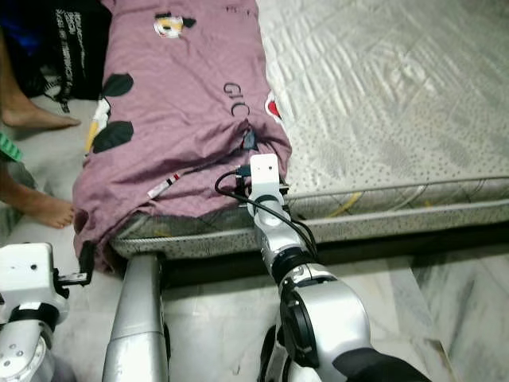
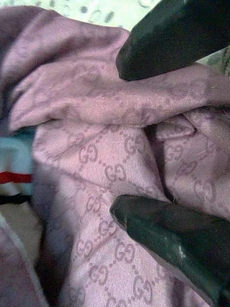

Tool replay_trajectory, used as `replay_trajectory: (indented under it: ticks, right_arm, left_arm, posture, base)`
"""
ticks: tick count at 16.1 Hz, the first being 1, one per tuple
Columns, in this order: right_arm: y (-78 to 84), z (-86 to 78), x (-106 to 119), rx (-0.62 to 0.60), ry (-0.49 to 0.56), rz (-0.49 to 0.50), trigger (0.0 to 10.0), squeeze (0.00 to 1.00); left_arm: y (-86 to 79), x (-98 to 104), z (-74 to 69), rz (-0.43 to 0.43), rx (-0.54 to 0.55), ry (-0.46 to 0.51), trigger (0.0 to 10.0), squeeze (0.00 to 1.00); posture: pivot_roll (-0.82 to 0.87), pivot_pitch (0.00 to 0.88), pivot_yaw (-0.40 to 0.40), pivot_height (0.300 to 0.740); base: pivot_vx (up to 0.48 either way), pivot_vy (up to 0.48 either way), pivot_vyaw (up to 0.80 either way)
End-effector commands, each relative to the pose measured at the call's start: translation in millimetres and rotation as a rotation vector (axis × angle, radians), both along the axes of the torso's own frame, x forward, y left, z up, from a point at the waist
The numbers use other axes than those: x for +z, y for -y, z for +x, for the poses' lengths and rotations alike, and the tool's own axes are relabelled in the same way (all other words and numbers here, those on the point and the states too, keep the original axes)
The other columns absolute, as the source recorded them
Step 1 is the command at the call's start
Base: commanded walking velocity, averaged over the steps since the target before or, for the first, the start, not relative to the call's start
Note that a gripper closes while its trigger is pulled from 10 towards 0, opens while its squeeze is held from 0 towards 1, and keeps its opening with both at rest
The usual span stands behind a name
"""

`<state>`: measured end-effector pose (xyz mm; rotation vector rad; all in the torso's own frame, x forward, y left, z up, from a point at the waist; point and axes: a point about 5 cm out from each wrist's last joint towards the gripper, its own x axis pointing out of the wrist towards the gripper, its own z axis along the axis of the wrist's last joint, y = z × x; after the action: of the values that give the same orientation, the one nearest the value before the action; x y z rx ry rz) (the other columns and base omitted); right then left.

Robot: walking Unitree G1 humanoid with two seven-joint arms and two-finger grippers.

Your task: Clean up the room

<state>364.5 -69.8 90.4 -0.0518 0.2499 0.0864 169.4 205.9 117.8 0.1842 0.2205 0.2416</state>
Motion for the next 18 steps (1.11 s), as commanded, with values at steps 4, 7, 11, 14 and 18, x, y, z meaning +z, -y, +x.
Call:
replay_trajectory:
  ticks: [4,7,11,14,18]
  right_arm:
    - [3.2,-0.9,-1.6,-0.052,0.003,0.008,0.0,0.00]
    - [21.2,7.3,10.9,-0.137,0.067,0.018,0.0,0.00]
    - [38.5,11.7,18.3,-0.184,0.112,0.039,0.0,0.00]
    - [46.3,9.2,13.7,-0.185,0.117,0.039,0.0,0.00]
    - [51.8,7.3,10.6,-0.189,0.118,0.032,0.0,0.00]
  left_arm:
    - [5.1,-3.2,-7.3,-0.012,-0.012,-0.046,10.0,0.00]
    - [7.9,-4.6,-5.8,-0.020,-0.016,-0.054,10.0,0.00]
    - [8.6,-6.4,-3.1,-0.026,-0.014,-0.059,10.0,0.00]
    - [8.7,-6.4,0.7,-0.026,-0.011,-0.052,10.0,0.00]
    - [6.6,-6.6,4.7,-0.020,-0.005,-0.045,10.0,0.00]
  posture:
    - [0.39,0.255,-0.053,0.490]
    - [0.38,0.261,-0.052,0.490]
    - [0.37,0.264,-0.055,0.490]
    - [0.36,0.255,-0.055,0.490]
    - [0.36,0.241,-0.054,0.490]
  base:
    - [0.000,0.000,0.00]
    - [0.000,0.000,0.00]
    - [0.000,0.000,0.00]
    - [0.000,0.000,0.00]
    - [0.000,0.000,0.00]
